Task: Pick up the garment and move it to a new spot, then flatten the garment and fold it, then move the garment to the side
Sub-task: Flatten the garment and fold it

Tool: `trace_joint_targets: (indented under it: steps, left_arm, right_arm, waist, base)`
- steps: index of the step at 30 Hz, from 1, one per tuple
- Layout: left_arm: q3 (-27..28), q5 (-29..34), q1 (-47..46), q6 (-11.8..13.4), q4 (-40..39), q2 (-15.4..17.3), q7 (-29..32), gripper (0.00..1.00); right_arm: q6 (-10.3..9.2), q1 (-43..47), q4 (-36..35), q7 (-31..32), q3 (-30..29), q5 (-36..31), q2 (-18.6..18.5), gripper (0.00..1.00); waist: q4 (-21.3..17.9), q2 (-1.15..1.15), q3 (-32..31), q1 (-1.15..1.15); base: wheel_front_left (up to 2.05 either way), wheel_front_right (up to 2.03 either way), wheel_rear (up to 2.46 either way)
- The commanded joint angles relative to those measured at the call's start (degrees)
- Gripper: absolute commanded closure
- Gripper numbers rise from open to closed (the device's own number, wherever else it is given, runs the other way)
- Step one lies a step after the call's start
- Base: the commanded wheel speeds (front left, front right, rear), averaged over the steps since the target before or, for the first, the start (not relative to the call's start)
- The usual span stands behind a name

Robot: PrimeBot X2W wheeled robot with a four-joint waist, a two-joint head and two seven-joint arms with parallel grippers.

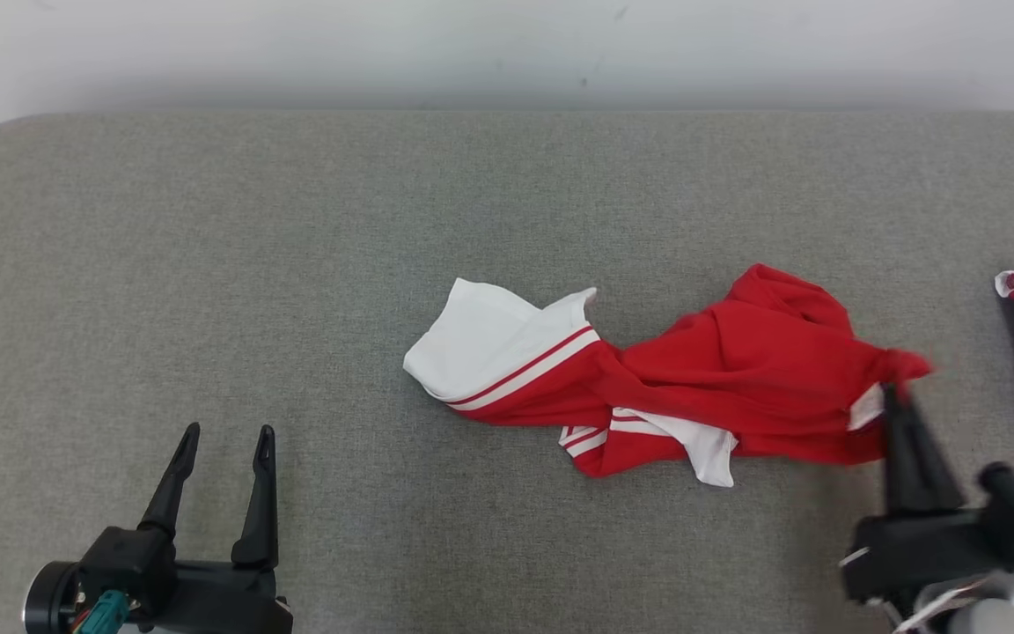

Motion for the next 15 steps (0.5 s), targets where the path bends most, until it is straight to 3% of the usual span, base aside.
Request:
trace_joint_targets:
  steps: [1, 5, 15]
  left_arm:
    - [0.0, -0.8, -0.3, 0.0, 0.3, 0.0, -0.5, 0.00]
    - [-0.4, -0.9, -0.8, -0.4, 0.7, -0.4, -0.6, 0.00]
    - [-0.6, -0.9, -1.2, -0.5, 1.2, -0.7, -1.0, 0.00]
  right_arm:
    - [-0.07, 1.0, 0.1, 0.9, 2.1, -0.5, 0.0, 1.00]
    - [-0.07, 2.9, 3.3, 2.3, 7.1, 1.3, 0.5, 1.00]
    - [-0.07, 5.2, 11.2, 1.1, 0.4, 5.0, 2.8, 1.00]
  waist:
    - [0.3, 0.00, 0.0, -0.01]
    - [1.1, 0.00, 0.3, -0.01]
    - [1.3, 0.00, 0.5, -0.01]
  base:
    - [0.00, 0.00, 0.00]
    - [0.00, 0.00, 0.00]
    - [0.00, 0.00, 0.00]
